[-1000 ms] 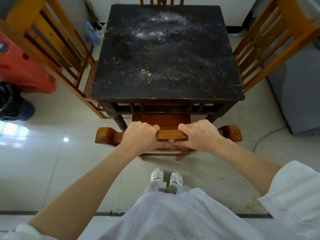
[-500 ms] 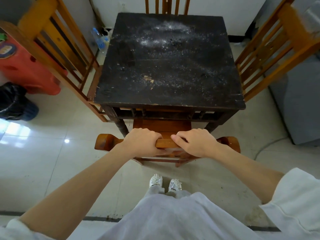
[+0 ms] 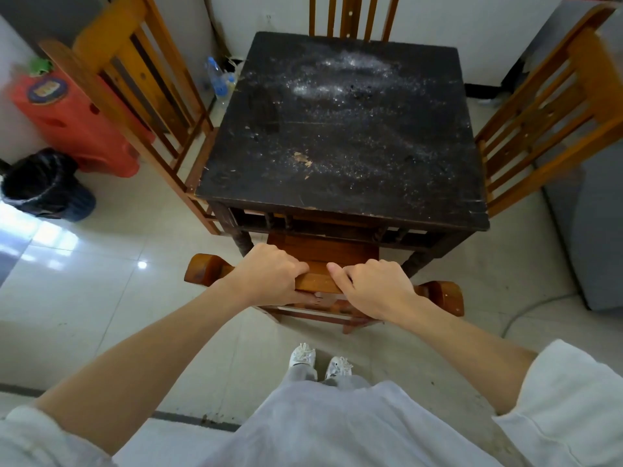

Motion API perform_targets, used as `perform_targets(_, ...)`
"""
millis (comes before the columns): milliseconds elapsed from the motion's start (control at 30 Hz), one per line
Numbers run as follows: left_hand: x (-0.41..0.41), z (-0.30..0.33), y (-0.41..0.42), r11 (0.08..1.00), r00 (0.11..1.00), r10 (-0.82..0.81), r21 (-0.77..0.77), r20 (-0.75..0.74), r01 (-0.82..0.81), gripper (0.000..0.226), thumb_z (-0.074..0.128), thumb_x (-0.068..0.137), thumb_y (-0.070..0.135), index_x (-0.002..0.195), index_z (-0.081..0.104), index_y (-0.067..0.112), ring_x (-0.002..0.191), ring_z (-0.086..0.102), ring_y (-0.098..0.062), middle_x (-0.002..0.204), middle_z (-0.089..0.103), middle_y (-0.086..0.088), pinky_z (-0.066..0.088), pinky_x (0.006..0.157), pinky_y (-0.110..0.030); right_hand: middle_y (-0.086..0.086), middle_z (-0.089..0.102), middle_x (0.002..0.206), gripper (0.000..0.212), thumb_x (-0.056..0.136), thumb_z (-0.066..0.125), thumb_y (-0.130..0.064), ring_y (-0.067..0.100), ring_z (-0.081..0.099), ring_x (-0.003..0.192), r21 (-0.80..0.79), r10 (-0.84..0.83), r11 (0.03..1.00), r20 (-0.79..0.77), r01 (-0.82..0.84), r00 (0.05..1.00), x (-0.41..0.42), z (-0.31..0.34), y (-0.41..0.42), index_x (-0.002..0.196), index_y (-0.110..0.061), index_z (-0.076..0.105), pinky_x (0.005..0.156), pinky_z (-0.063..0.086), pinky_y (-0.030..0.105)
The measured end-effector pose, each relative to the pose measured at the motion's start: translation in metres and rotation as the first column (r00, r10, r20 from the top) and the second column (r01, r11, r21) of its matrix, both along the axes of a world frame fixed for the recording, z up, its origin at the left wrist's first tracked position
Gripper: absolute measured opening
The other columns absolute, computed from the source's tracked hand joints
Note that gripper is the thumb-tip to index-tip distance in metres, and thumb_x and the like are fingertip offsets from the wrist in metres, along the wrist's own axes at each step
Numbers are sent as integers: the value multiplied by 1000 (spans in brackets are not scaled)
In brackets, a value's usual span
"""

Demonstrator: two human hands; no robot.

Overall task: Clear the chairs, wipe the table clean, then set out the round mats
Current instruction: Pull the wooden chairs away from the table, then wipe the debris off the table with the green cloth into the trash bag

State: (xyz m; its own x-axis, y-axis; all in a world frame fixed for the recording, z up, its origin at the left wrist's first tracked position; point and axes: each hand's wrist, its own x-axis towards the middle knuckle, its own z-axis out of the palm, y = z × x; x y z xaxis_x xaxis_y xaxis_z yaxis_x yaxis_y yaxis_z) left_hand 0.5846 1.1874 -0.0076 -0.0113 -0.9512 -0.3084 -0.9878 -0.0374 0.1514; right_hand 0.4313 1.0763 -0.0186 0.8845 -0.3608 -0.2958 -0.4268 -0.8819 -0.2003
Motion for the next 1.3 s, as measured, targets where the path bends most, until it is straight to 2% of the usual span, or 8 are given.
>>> perform_targets(200, -6, -2, -4, 993, 994, 105, 61, -22, -104, 46, 44, 87, 61, 113, 59, 27, 82, 54, -6, 99, 64, 10, 43, 77, -17, -9, 54, 71, 54, 96, 13, -50, 7, 49, 59, 124, -24, 992, -45, 29, 999, 1, -1, -6, 109, -25, 60, 55, 35, 19)
perform_targets(333, 7, 8, -7, 944, 951, 235, 282, -201, -173, 62, 53, 80, 64, 130, 48, 28, 115, 51, -14, 127, 53, 7, 43, 96, -26, -4, 64, 92, 47, 96, 25, -50, 12, 60, 80, 291, -131, 945, -94, 153, 987, 18, -6, -15, 104, -24, 63, 78, 51, 30)
perform_targets(433, 39, 26, -6, 896, 915, 335, 376, -226, -236, 68, 54, 82, 59, 140, 35, 29, 132, 38, -17, 145, 37, 5, 35, 105, -31, -4, 63, 95, 37, 96, 34, -46, 10, 58, 79, 305, -120, 941, -102, 146, 987, 49, -6, -16, 105, -22, 62, 72, 48, 25)
perform_targets(600, 127, 30, 21, 847, 827, 531, 134, -183, -514, 51, 55, 90, 42, 136, 43, 25, 124, 46, -19, 140, 46, 0, 41, 102, -32, -1, 63, 99, 31, 98, 35, -37, 11, 57, 82, 333, -97, 938, -9, 94, 995, 141, 17, 7, 108, -21, 60, 74, 45, 26)
perform_targets(767, 233, 14, 90, 621, 599, 764, 20, -239, -783, 46, 53, 92, 36, 135, 45, 20, 122, 49, -22, 136, 51, -3, 42, 101, -36, 3, 61, 118, 33, 99, 34, -32, 17, 58, 103, 403, -50, 915, 31, 33, 998, 265, 31, 57, 124, -18, 51, 83, 45, 26)
perform_targets(900, 325, 15, 151, 499, 495, 837, -48, -231, -866, 47, 51, 92, 37, 135, 45, 19, 122, 49, -23, 135, 51, -5, 39, 100, -36, 3, 56, 126, 35, 99, 34, -31, 20, 53, 113, 432, 2, 901, 83, -38, 997, 376, 31, 108, 129, -17, 47, 84, 39, 25)
perform_targets(1067, 435, 21, 221, 383, 403, 884, -124, -238, -915, 45, 52, 92, 33, 133, 48, 16, 121, 49, -25, 133, 51, -7, 41, 100, -36, 10, 54, 129, 36, 99, 34, -28, 25, 51, 117, 452, 38, 887, 123, -90, 992, 503, 34, 168, 129, -13, 47, 98, 43, 36)
perform_targets(1300, 581, 19, 277, 277, 308, 906, -144, -292, -950, 34, 52, 88, 27, 119, 58, 15, 104, 59, -25, 117, 62, -6, 49, 90, -38, 9, 60, 120, 32, 96, 39, -25, 22, 55, 108, 500, 56, 855, 181, -141, 982, 666, 26, 219, 122, -13, 53, 91, 45, 32)
